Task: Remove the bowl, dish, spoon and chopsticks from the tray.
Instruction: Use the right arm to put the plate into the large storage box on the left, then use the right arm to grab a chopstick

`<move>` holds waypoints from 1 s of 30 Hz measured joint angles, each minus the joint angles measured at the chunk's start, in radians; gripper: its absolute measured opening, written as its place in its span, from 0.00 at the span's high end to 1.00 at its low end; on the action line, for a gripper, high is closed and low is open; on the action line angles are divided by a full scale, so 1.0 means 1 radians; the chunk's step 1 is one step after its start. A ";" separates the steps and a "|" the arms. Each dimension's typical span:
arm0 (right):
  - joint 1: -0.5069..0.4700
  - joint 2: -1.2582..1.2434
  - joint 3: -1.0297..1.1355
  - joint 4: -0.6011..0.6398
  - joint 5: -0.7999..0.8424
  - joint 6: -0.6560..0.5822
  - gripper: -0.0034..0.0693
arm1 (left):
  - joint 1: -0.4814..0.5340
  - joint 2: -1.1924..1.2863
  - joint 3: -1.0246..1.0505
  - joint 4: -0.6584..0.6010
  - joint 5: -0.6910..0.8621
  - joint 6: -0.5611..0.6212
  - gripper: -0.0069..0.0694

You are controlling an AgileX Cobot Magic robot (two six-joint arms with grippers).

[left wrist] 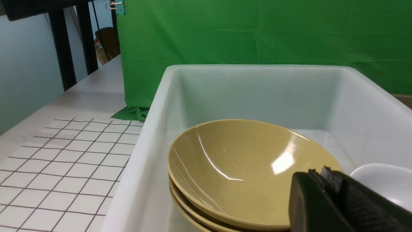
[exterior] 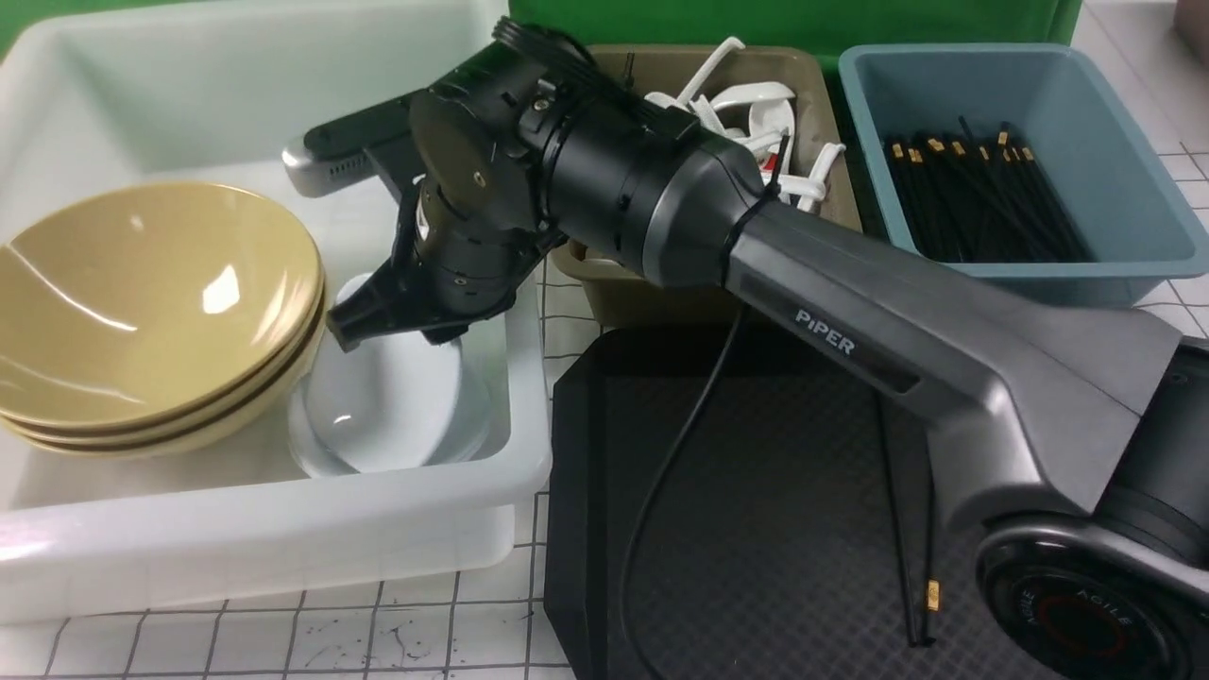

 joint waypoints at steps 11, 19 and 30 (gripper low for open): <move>-0.034 -0.147 -0.139 0.027 0.143 -0.116 0.29 | 0.000 0.000 0.000 -0.035 0.005 0.000 0.92; -0.305 -0.592 0.504 0.009 0.135 -0.154 0.28 | 0.000 0.000 0.000 -0.037 0.001 -0.001 0.92; -0.477 -0.717 1.336 0.018 -0.292 -0.024 0.31 | 0.000 0.000 0.038 -0.020 -0.085 -0.002 0.92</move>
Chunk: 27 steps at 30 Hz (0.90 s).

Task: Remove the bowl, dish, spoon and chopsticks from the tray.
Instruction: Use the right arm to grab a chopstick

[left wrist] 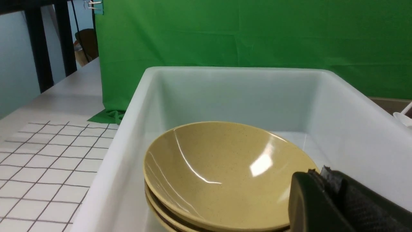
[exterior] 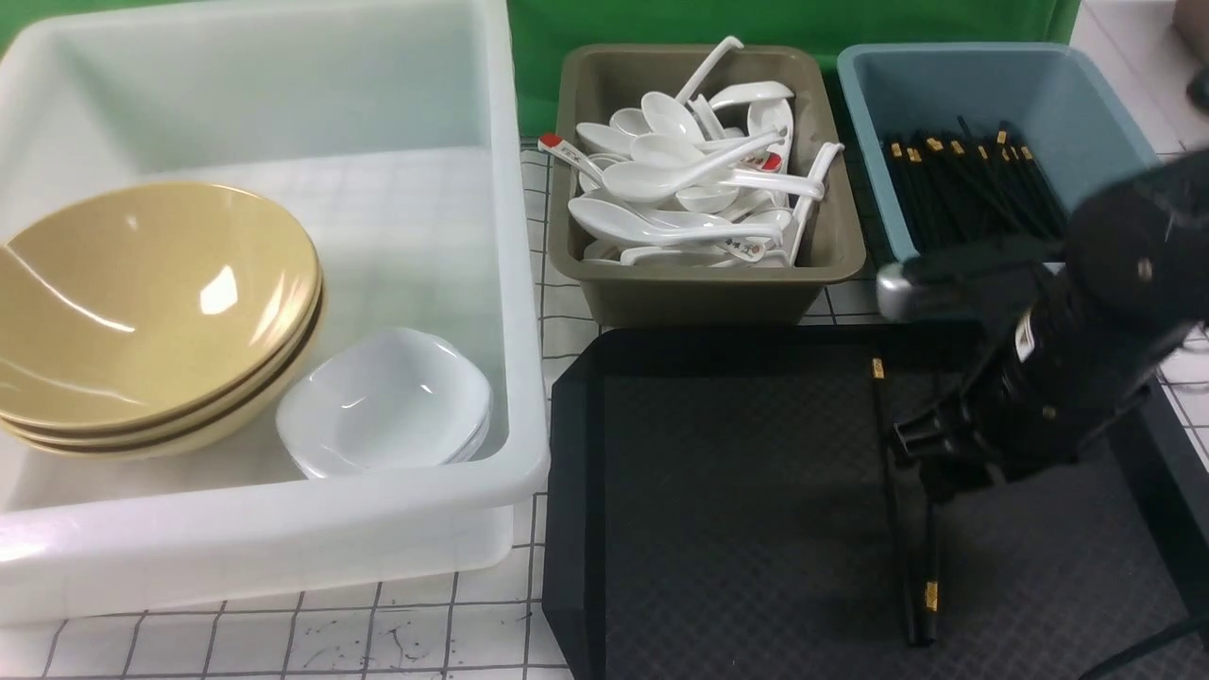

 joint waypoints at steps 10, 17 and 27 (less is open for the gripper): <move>0.009 0.127 0.023 0.001 -0.051 0.028 0.47 | 0.000 0.000 0.020 0.042 -0.078 0.000 0.92; 0.024 0.131 0.024 0.004 -0.005 -0.014 0.66 | 0.000 0.000 0.020 0.042 -0.080 0.000 0.92; 0.025 0.017 0.037 0.005 0.144 -0.079 0.84 | 0.000 0.000 0.020 0.042 -0.081 0.000 0.92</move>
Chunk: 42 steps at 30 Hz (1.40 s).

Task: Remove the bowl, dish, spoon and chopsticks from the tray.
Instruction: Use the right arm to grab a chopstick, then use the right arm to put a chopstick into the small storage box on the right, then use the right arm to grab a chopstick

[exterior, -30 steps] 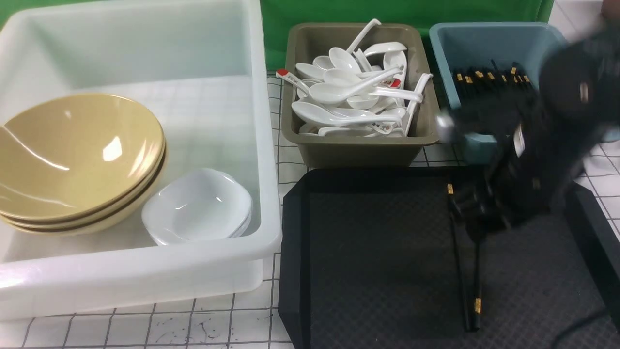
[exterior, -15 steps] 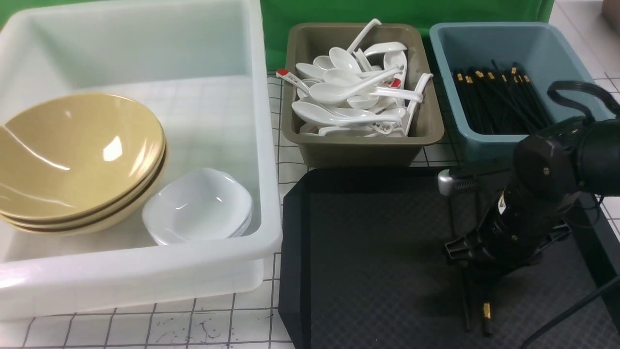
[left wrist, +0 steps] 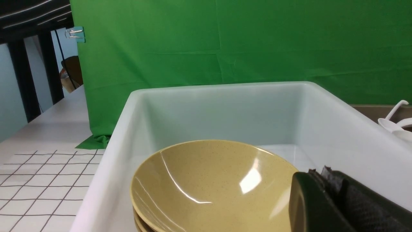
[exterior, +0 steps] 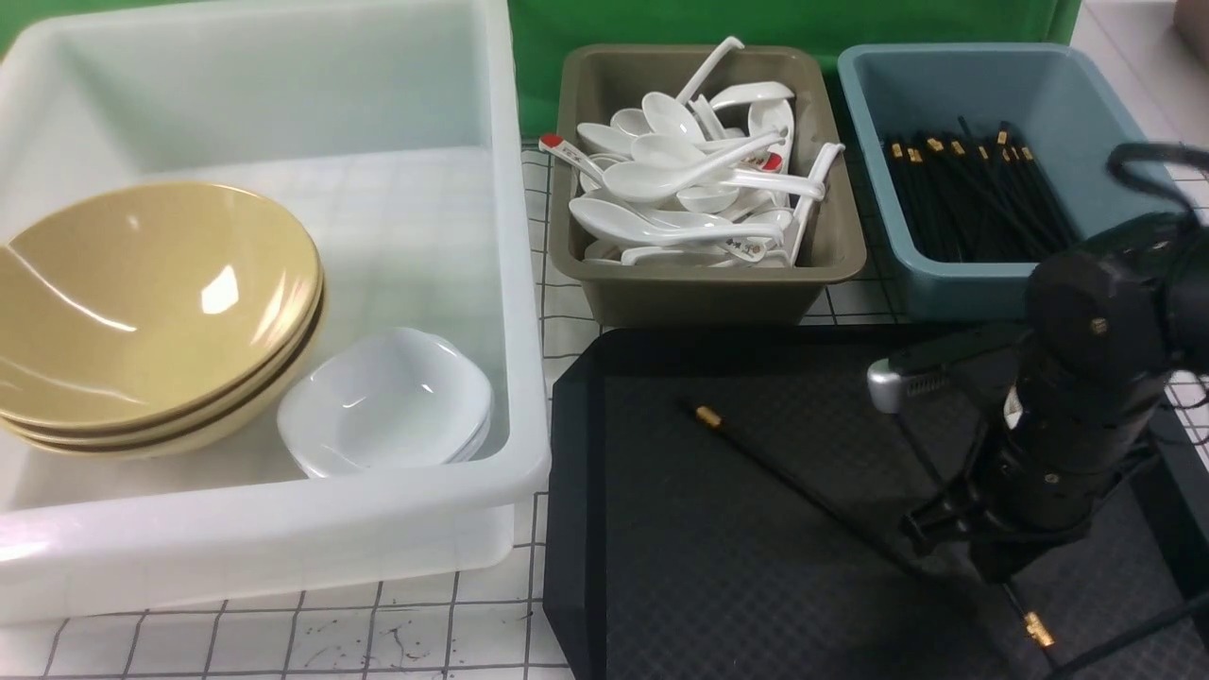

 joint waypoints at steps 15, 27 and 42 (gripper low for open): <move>-0.133 -0.196 -0.224 -0.207 -0.449 0.006 0.84 | 0.000 0.000 0.000 0.000 -0.010 0.000 0.92; -0.238 0.386 -0.703 -0.191 -0.218 0.021 0.57 | 0.000 0.000 0.000 0.000 -0.007 0.000 0.92; 0.234 0.330 -0.677 0.166 0.140 -0.579 0.48 | 0.000 0.000 0.000 0.000 -0.002 0.000 0.92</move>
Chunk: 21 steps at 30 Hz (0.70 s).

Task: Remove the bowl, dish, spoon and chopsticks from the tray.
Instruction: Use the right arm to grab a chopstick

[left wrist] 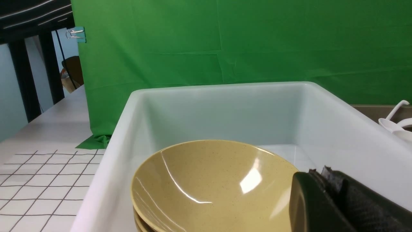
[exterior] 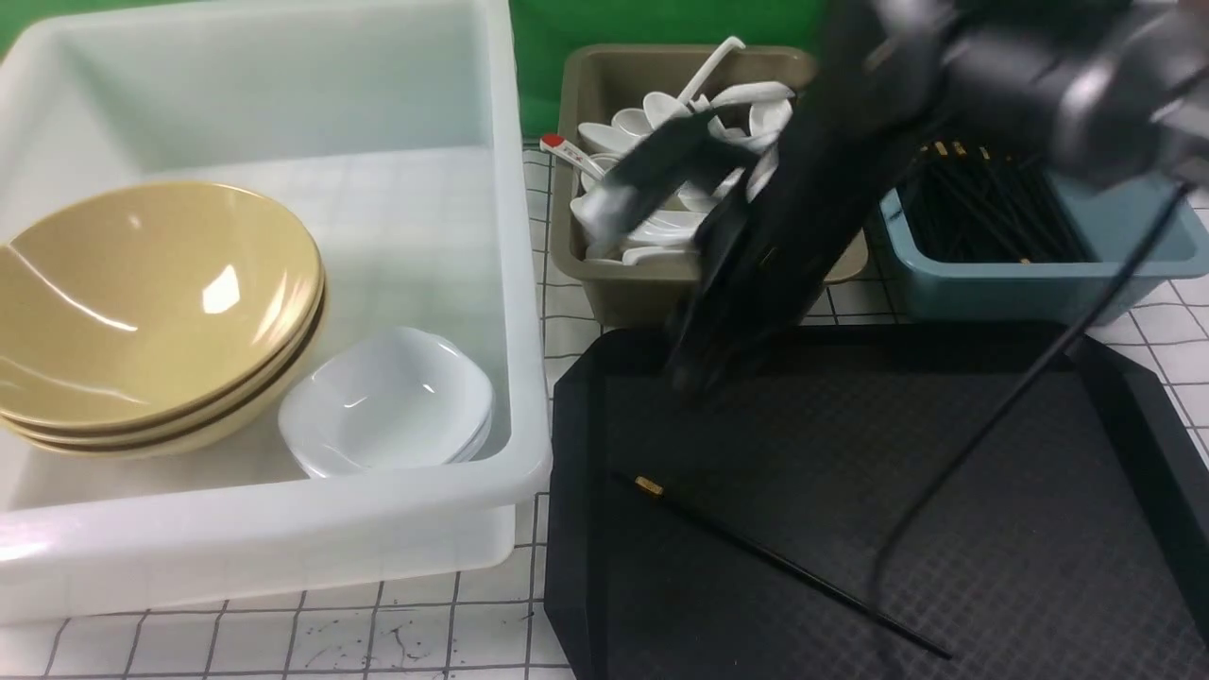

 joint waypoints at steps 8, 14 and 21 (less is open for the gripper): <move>0.074 0.107 -0.006 -0.114 -0.045 0.050 0.48 | 0.000 0.000 0.000 0.000 -0.002 0.000 0.92; 0.074 0.123 -0.016 -0.093 -0.060 0.100 0.51 | -0.001 0.000 0.000 0.000 -0.002 0.000 0.92; 0.072 0.052 0.000 -0.123 -0.030 0.132 0.53 | -0.001 0.000 0.000 0.000 -0.002 0.000 0.92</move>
